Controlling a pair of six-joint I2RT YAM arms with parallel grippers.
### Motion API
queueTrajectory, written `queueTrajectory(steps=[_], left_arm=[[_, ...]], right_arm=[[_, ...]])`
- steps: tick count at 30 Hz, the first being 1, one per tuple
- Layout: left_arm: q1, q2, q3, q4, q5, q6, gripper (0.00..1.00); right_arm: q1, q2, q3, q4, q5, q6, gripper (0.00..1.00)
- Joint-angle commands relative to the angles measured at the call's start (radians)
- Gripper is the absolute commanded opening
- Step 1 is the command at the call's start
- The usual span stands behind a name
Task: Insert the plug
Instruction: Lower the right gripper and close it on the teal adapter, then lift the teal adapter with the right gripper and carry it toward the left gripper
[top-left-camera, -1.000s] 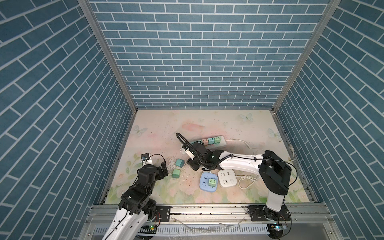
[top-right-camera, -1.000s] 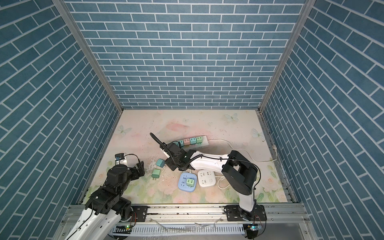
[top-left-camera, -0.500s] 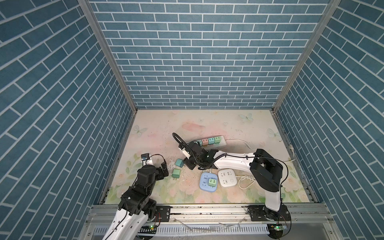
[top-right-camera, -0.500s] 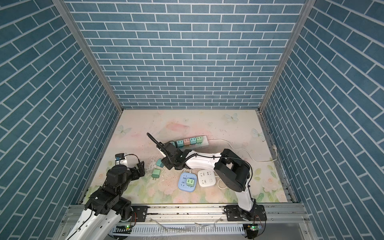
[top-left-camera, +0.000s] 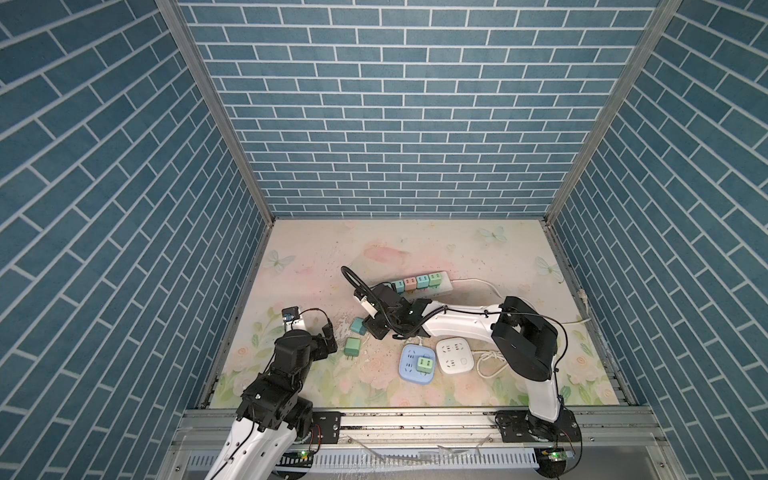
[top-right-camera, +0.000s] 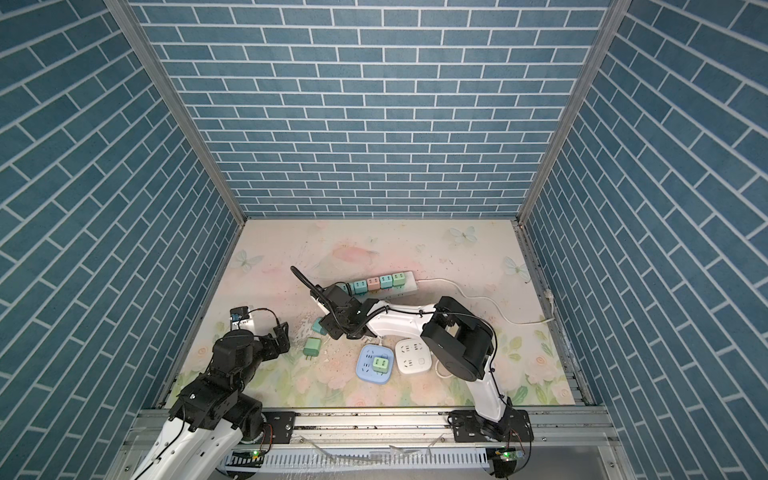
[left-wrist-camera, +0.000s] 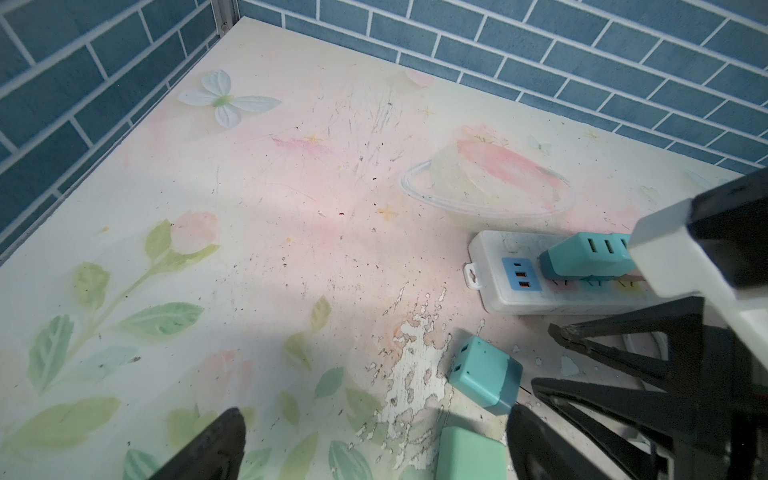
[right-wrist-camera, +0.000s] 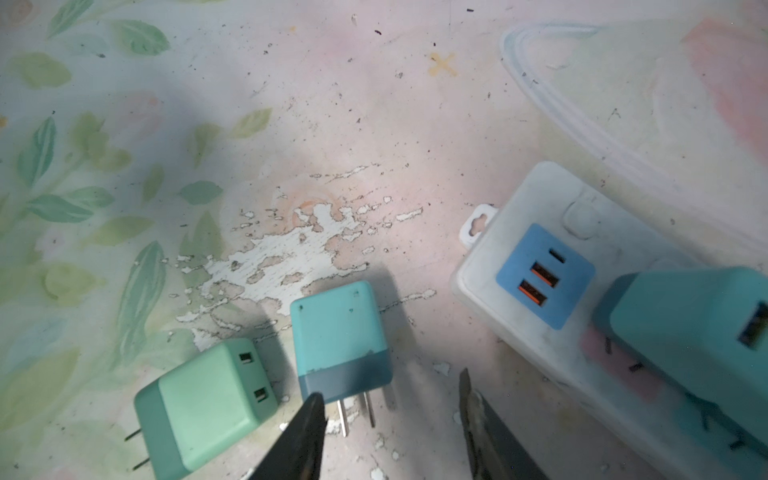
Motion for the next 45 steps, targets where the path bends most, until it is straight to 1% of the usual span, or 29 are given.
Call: queueTrajectory(steps=[1,5,11,16,22,25,29,33,45], left_arm=[[0.006,-0.010,-0.008,0.003,0.002,-0.003,1.00],[0.006,-0.013,-0.009,0.002,0.002,-0.003,1.00],[0.006,-0.016,-0.009,0.002,0.003,-0.002,1.00],[0.006,-0.019,-0.008,0.001,0.005,-0.002,1.00],[0.005,-0.025,-0.009,0.000,0.006,-0.001,0.99],[0.006,-0.026,-0.012,0.000,0.007,-0.002,1.00],[0.004,-0.030,-0.012,0.000,0.008,-0.001,1.00],[0.005,-0.031,-0.011,-0.002,0.009,-0.002,1.00],[0.006,-0.032,-0.013,0.000,0.009,-0.001,1.00]], right_arm=[[0.007,0.032,0.035,-0.013,-0.026,-0.013,0.56],[0.011,0.057,0.060,-0.019,-0.043,-0.014,0.57],[0.021,0.104,0.099,-0.039,-0.054,-0.017,0.63],[0.031,0.136,0.120,-0.049,-0.054,-0.016,0.66],[0.036,0.164,0.142,-0.062,-0.050,-0.017,0.66],[0.038,0.173,0.145,-0.063,-0.047,-0.017,0.64],[0.038,0.175,0.145,-0.065,-0.042,-0.014,0.59],[0.040,0.175,0.140,-0.062,-0.038,-0.011,0.55],[0.046,0.175,0.133,-0.053,-0.038,-0.014,0.54]])
